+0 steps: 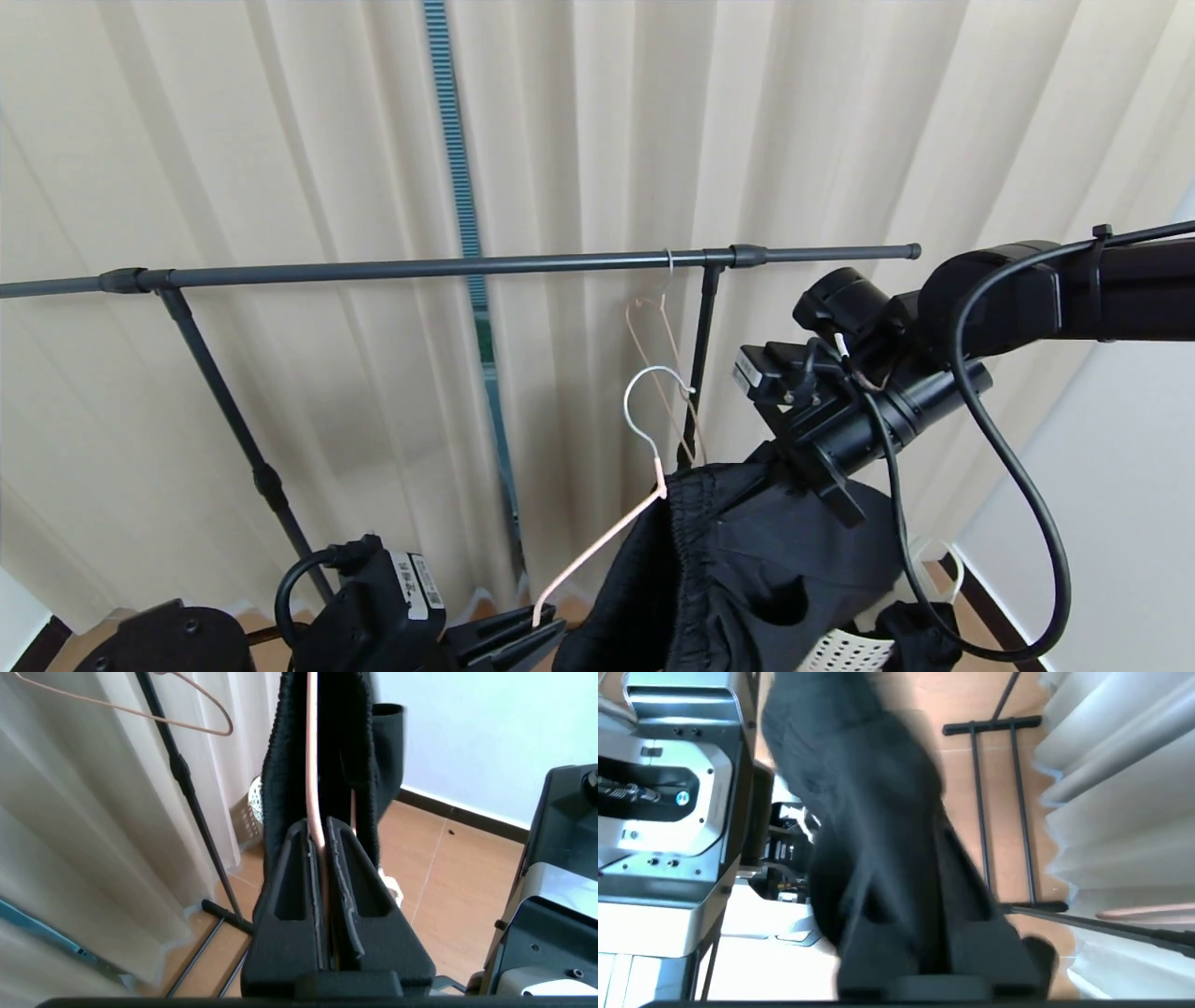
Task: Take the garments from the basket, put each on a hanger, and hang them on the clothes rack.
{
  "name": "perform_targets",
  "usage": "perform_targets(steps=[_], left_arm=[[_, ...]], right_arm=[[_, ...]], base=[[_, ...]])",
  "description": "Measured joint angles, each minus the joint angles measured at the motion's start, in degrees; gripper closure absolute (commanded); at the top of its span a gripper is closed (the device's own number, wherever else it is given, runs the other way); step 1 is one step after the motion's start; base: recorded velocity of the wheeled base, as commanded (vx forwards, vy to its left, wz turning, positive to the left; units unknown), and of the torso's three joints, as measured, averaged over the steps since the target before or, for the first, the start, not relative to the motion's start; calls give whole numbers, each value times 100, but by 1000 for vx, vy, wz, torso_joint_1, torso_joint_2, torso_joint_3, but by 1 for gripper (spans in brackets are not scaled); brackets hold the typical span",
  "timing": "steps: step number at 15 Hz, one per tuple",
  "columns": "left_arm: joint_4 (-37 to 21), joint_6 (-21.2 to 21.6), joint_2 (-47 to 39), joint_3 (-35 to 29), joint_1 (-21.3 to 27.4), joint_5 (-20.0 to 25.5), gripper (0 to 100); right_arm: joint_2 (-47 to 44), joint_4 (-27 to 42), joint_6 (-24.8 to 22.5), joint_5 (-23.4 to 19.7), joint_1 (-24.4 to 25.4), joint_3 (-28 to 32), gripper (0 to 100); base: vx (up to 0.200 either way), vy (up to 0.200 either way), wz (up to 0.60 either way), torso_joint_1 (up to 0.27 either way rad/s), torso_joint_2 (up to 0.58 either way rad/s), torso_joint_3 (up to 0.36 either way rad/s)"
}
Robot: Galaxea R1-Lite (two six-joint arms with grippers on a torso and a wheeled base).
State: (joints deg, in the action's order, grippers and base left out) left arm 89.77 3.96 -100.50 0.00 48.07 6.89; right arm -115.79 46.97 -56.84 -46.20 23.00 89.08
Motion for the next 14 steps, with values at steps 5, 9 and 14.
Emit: perform_targets(steps=[5,9,14], left_arm=[[30,-5,-22,0,-162,127,100],[30,-57,-30,0,-321,575,0],[22,-161,-265,0,-1028,639,0]], right_arm=[[317,-165,9,15,-7,-305,100],[601,-224,11,39,-10,-580,100],[1083,-236,99,367,-5,-794,100]], base=[[0,0,0,0,0,0],[0,0,0,0,0,0],[0,0,0,0,0,0]])
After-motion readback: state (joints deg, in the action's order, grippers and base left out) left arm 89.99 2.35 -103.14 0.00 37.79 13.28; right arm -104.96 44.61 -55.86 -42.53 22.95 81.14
